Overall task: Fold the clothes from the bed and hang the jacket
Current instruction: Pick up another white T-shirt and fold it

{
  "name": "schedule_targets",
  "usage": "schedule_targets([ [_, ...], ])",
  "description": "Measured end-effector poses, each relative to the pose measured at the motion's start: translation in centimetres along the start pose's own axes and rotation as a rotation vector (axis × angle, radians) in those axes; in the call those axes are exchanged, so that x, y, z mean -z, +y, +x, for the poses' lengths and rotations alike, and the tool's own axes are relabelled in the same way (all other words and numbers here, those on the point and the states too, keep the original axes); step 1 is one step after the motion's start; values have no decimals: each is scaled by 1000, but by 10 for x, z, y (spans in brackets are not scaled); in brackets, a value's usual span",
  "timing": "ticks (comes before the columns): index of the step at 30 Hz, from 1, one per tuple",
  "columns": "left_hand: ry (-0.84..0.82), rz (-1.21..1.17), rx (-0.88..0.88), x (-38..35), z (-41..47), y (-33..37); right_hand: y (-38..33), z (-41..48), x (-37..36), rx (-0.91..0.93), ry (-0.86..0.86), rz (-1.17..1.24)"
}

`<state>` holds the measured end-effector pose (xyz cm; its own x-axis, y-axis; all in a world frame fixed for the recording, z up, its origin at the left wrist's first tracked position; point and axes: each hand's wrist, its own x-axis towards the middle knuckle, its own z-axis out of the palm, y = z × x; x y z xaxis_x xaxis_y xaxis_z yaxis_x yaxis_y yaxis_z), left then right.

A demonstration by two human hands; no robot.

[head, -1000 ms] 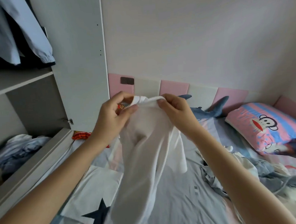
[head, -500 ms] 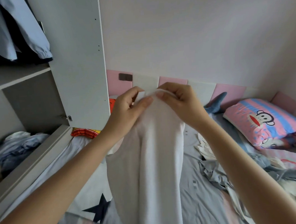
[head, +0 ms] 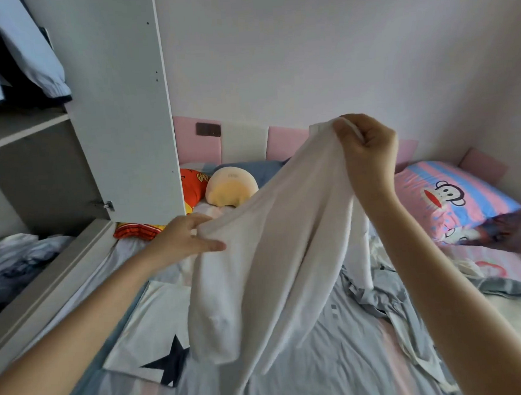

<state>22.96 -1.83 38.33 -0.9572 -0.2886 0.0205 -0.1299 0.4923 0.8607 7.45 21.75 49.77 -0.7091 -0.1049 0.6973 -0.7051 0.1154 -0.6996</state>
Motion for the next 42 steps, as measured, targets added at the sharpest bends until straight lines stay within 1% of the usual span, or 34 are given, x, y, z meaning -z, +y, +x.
schedule_targets([
  [2, -23, -75, 24, 15, 4, 0, 2, 2, 0, -18, 46, 17],
  [4, 9, -97, 9, 18, 7, 2, 4, 1, -1, -27, 65, 30],
  [5, 57, -36, -23, 18, 9, 5, 4, 0, -1, -29, 67, 34],
  [7, 216, 123, -100, 14, 14, 9, 3, -2, -2, -25, 75, 43],
  [8, 295, 156, -135, 13, 16, 10, 2, -2, -2, -16, 83, 55],
  [11, 459, 118, -158, 11, 18, 8, -1, -3, -1, 28, 108, 107],
  [13, 522, 162, -141, 7, 17, 6, -5, -4, 2, 54, 123, 135],
  [16, 527, 320, -148, 2, 16, 0, -11, -5, 6, 73, 149, 143],
  [18, 503, 358, -171, 1, 18, -5, -9, -5, 9, 71, 136, 100],
  [20, 524, 342, -179, 1, 24, -2, -2, -3, 14, 21, 124, 34],
  [21, 548, 314, -181, 2, 27, 2, 2, -3, 18, -18, 148, 12],
  [23, 584, 256, -216, 1, 30, 17, 10, -4, 26, -59, 279, -13],
  [24, 580, 240, -247, -1, 30, 24, 18, -4, 29, -61, 348, -18],
  [25, 539, 248, -278, -5, 30, 32, 27, -5, 32, -74, 386, -29],
  [26, 456, 278, -281, -10, 29, 39, 36, -6, 34, -121, 357, -52],
  [28, 278, 334, -286, -22, 25, 50, 56, -11, 34, -252, 148, -116],
  [29, 236, 340, -302, -26, 25, 53, 65, -15, 37, -273, 84, -156],
  [30, 224, 305, -314, -26, 25, 58, 70, -19, 40, -253, 86, -185],
  [31, 216, 264, -309, -24, 29, 59, 74, -22, 47, -206, 125, -204],
  [32, 201, 258, -290, -19, 33, 59, 77, -25, 52, -167, 159, -218],
  [33, 142, 290, -251, -16, 39, 53, 82, -29, 61, -161, 150, -240],
  [34, 67, 359, -225, -11, 42, 44, 87, -32, 68, -196, 70, -267],
  [35, 6, 466, -213, -9, 45, 33, 92, -36, 73, -277, -100, -301],
  [36, -27, 575, -203, -10, 46, 18, 98, -44, 78, -373, -350, -363],
  [37, -32, 672, -196, -10, 45, 6, 105, -50, 82, -441, -638, -494],
  [38, -45, 736, -171, -16, 40, -11, 114, -66, 86, -477, -928, -665],
  [39, -41, 766, -137, -19, 37, -23, 119, -79, 87, -469, -1167, -818],
  [40, -34, 777, -104, -24, 35, -35, 126, -93, 88, -466, -1357, -922],
  [41, -58, 777, -53, -30, 33, -47, 132, -108, 89, -504, -1507, -968],
  [42, -97, 773, -20, -36, 32, -57, 135, -120, 90, -567, -1605, -983],
])
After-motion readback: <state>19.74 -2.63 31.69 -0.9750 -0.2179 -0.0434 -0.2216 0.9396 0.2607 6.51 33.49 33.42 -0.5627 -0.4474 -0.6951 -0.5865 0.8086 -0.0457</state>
